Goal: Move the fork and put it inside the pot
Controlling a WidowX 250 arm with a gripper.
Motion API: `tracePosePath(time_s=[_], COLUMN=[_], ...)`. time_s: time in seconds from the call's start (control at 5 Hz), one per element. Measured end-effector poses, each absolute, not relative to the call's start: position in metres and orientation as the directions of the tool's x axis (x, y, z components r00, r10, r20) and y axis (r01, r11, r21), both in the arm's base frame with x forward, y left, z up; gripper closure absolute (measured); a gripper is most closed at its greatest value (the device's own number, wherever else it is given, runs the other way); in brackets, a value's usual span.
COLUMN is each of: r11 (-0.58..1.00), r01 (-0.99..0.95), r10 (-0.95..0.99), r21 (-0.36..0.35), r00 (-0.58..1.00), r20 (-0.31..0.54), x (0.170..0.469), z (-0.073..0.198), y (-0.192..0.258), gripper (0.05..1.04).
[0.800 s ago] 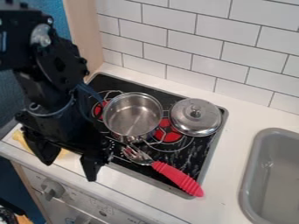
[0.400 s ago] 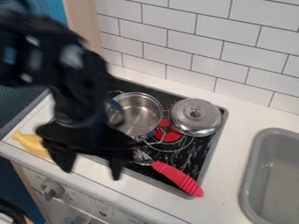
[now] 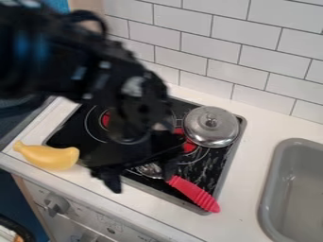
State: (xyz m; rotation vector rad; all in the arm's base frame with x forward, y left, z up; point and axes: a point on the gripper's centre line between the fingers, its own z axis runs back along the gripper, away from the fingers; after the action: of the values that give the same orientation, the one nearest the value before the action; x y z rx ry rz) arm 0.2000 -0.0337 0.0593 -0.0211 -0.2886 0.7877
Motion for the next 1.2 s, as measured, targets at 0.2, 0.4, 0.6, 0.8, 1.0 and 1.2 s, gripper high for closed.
tracePosePath(time_s=[0.2, 0.4, 0.6, 0.8, 1.0, 1.2], r11=[0.554, 0.453, 0.413, 0.387, 0.38, 0.411], r01=[-0.808, -0.87, -0.878, -0.895, -0.906, -0.899], r10=[0.828, 0.887, 0.91, 0.922, 0.924, 0.911], r21=[-0.201, -0.194, -0.241, -0.224, -0.187, -0.153], r00=[0.509, 0.417, 0.388, 0.371, 0.364, 0.401], r20=[0.235, 0.199, 0.144, 0.109, 0.114, 0.094], x=[0.216, 0.229, 0.237, 0.241, 0.247, 0.251], z=[0.049, 0.04, 0.032, 0.024, 0.015, 0.004], y=[-0.043, -0.049, -0.052, -0.055, -0.062, -0.066], gripper=[0.083, 0.083, 0.083, 0.084, 0.083, 0.084])
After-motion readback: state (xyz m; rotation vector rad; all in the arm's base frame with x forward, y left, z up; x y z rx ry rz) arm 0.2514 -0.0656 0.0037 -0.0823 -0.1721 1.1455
